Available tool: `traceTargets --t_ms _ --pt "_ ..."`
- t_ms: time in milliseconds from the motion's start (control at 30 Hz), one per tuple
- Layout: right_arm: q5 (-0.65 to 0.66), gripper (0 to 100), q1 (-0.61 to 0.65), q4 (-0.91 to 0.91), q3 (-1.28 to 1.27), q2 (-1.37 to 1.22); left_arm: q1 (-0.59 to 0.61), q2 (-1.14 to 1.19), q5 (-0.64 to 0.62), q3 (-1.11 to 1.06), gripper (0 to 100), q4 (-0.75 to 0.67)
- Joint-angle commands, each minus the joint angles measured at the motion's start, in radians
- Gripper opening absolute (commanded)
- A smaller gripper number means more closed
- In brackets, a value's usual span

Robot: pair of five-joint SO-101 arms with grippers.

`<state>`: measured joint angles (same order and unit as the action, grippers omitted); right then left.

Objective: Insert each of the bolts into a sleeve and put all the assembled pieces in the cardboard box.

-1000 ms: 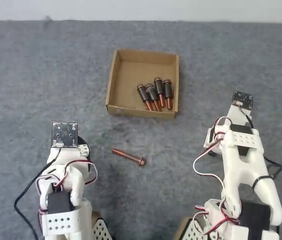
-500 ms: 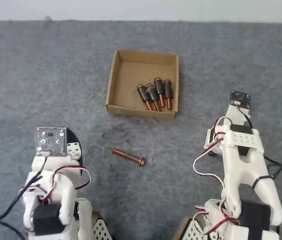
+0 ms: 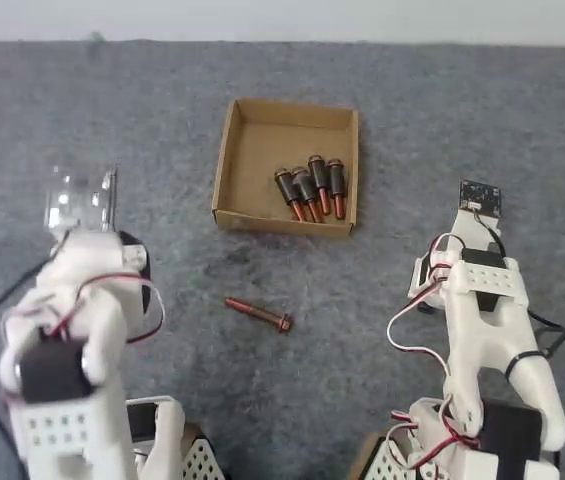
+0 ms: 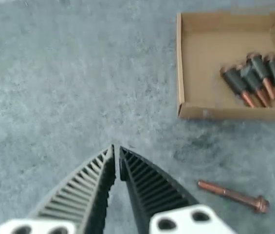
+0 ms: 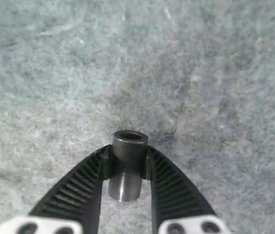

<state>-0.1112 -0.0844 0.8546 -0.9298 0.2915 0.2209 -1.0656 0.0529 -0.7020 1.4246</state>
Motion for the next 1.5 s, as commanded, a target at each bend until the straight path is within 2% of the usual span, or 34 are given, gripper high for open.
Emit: traceTargets --t_ms 0,233,500,633,767,900,1033,1133,1267,1367,1467 --pt "0.012 1.0 -0.013 -0.016 0.005 0.022 -0.002 0.169 0.003 0.079 1 0.023" --pt "0.012 1.0 -0.015 -0.016 0.005 0.021 -0.137 0.394 0.006 0.085 1 0.015" --pt "0.012 1.0 -0.015 -0.016 0.005 0.021 -0.31 0.416 0.005 0.05 1 0.0" --pt "0.012 1.0 -0.015 -0.016 0.005 0.021 -0.348 0.416 0.005 -0.035 1 -0.072" --pt "0.012 1.0 -0.015 -0.018 0.005 0.021 -0.394 0.416 0.015 -0.081 1 -0.086" --pt "0.012 1.0 -0.015 -0.018 0.005 0.021 -0.474 0.416 0.15 -0.085 2 -0.083" --pt "0.014 1.0 -0.015 -0.018 0.005 0.021 -0.549 0.416 0.295 -0.085 9 -0.023" --pt "0.014 1.0 -0.015 -0.018 0.005 0.021 -0.565 0.416 0.423 -0.087 14 0.014" --pt "0.018 1.0 -0.015 -0.018 0.005 0.021 -0.569 0.416 0.626 -0.119 15 0.044" --pt "0.018 1.0 -0.015 -0.018 0.005 0.021 -0.6 0.416 0.69 -0.174 15 0.035" --pt "0.018 1.0 -0.015 -0.018 0.005 0.021 -0.649 0.416 0.704 -0.213 15 -0.003"
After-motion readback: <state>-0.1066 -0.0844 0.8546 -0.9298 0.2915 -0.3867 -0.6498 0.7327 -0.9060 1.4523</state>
